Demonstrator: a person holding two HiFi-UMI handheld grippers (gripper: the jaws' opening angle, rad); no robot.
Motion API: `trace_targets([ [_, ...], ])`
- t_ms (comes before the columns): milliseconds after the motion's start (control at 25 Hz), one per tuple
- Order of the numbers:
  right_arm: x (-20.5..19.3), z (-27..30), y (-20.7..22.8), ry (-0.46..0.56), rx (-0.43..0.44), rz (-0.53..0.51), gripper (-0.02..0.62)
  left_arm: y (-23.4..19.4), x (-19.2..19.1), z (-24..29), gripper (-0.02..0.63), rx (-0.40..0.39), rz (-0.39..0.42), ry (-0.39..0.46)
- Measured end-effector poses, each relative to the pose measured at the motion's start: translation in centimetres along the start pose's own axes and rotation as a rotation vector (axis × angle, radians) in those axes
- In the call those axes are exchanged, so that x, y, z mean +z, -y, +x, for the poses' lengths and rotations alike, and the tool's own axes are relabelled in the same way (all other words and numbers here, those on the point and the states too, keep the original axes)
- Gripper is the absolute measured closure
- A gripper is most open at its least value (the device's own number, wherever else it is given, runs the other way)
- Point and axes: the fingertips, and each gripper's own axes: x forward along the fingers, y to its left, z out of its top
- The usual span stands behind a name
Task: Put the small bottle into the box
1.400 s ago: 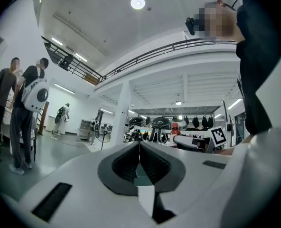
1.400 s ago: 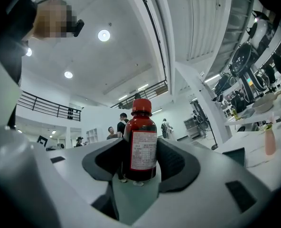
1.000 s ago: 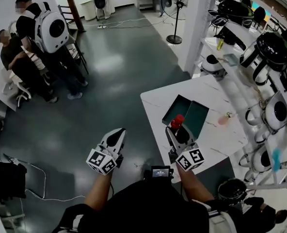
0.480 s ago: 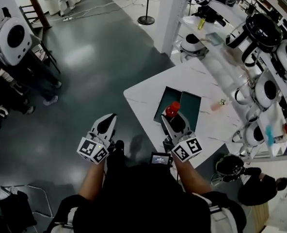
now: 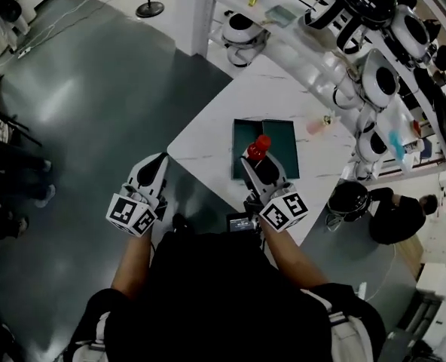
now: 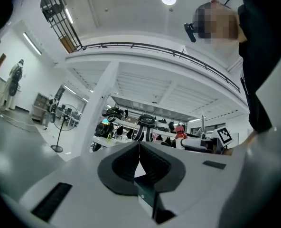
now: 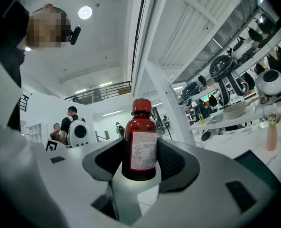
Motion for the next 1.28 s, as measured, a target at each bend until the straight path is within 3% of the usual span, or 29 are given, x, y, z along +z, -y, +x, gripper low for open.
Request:
trace_targets([
  [240,-1.0,0.5,2.3,-0.025,-0.186,-0.003,0.36,-2.3,-1.5,3.1,0.589,-0.132,-0.004,-0.061],
  [440,-2.6,1.1,5.7,-0.098,-0.292,0.036,0.36,-3.8,-3.5,6.0,0.589,-0.181,0.042,-0.115],
  [1000,-12.2,4.8,16.8,-0.534,-0.416,0.154,0.36,-4.2,-7.2,13.8,0.589,-0.257,0.099,-0.183],
  [1280,-18.0,5.9,19.9,-0.771,-0.459,0.21,0.36,-3.1,-9.9,16.1,0.589,-0.309,0.049,-0.231],
])
